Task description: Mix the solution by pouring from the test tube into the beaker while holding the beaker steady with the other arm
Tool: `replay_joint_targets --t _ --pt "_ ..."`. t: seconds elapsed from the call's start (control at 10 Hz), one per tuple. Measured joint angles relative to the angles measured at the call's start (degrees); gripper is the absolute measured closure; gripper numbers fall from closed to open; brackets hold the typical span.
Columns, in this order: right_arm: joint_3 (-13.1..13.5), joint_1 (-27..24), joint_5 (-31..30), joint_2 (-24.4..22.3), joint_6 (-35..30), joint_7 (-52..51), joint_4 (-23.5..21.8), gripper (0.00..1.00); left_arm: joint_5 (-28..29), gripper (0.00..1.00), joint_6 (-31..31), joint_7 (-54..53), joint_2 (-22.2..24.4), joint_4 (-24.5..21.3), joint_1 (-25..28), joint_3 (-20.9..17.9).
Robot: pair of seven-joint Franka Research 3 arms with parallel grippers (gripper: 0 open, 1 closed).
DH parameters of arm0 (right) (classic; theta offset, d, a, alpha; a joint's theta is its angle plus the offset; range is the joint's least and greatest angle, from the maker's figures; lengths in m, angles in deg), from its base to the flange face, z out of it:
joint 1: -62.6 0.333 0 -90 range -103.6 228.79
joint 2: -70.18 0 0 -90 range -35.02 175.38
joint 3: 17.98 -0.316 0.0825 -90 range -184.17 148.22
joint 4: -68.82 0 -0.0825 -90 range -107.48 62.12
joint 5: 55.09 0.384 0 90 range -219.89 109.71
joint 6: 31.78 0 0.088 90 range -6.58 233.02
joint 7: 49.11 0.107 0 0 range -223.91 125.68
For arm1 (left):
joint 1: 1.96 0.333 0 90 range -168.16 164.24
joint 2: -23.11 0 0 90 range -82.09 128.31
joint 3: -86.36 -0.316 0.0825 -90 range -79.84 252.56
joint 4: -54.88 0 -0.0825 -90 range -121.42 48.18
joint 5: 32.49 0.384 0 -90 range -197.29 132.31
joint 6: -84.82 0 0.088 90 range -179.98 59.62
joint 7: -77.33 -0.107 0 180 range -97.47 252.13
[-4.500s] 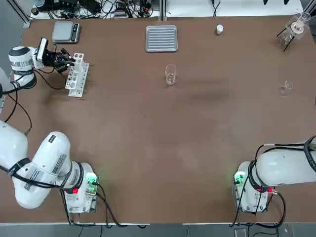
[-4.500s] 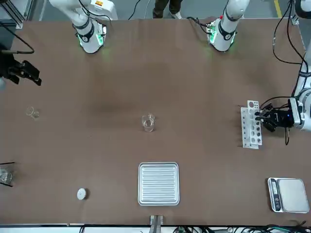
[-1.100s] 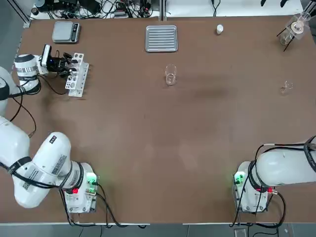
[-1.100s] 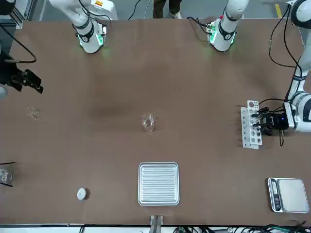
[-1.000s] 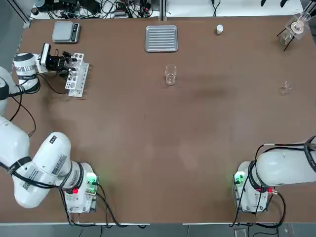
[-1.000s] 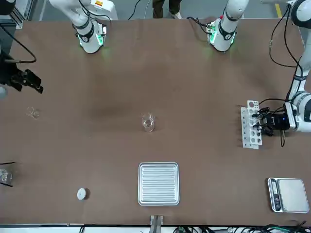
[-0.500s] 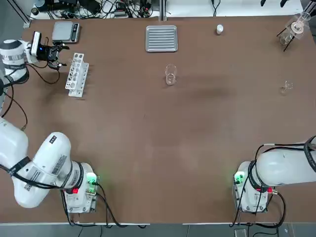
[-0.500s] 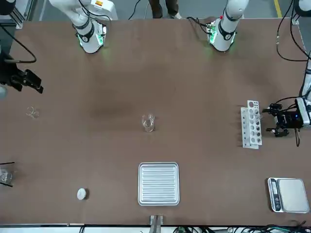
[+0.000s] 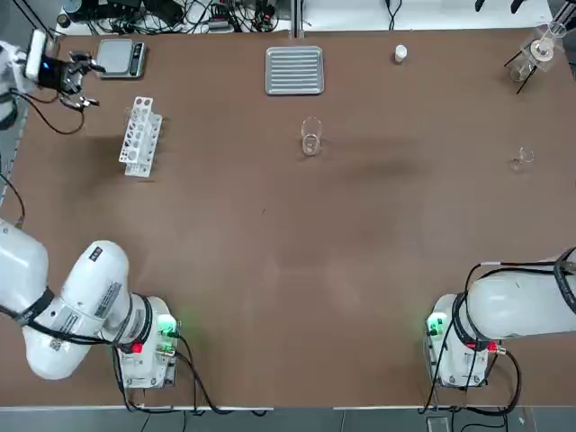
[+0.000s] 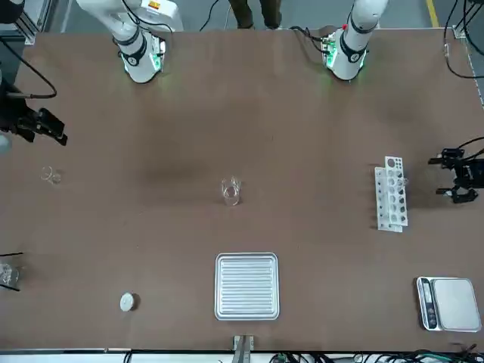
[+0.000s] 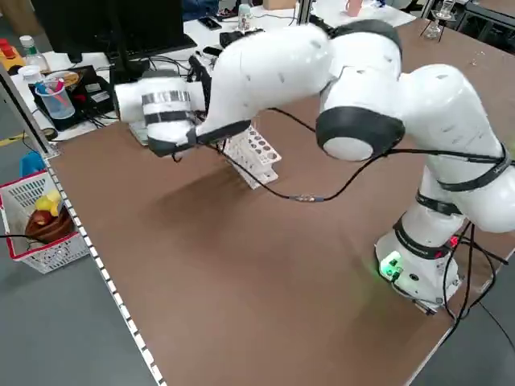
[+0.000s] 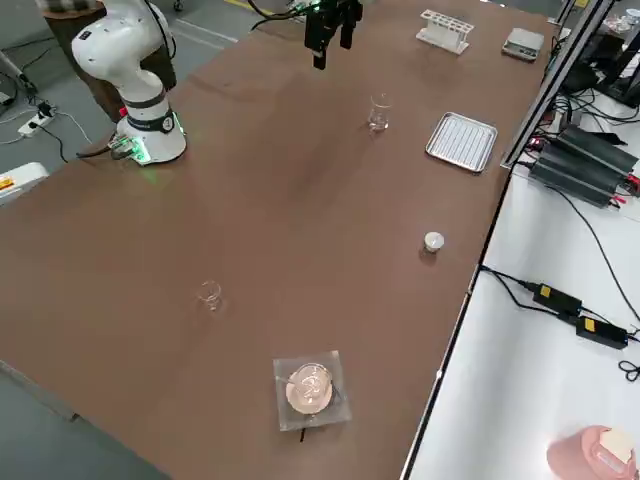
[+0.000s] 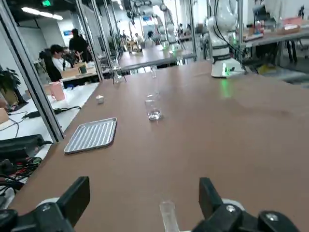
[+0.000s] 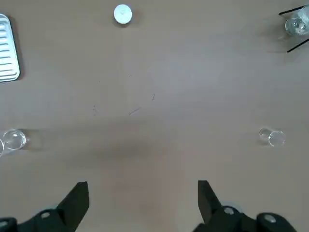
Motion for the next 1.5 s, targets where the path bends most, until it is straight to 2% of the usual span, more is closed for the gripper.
replay_joint_targets --t 0.3,0.7,1.1,1.3,1.5 --pt "0.0 0.0 0.0 0.0 0.2 0.0 0.0 0.00 2.2 0.00 1.0 9.2 12.1 0.0 -2.0 0.8" --pt "0.0 0.0 0.0 0.0 0.2 0.0 0.0 0.00 4.7 0.00 -1.6 30.2 23.6 -1.2 -12.4 1.0" --pt "0.0 0.0 0.0 0.0 0.2 0.0 0.0 0.00 11.9 0.00 -13.6 52.5 29.2 -4.0 -22.7 1.0" --pt "0.0 0.0 0.0 0.0 0.3 0.0 0.0 0.00 13.8 0.00 -18.7 65.0 33.7 -9.1 -23.7 1.0" --pt "0.0 0.0 0.8 0.0 0.3 0.1 0.0 0.00 18.8 0.00 -23.2 76.3 37.1 -12.5 -23.7 2.1"
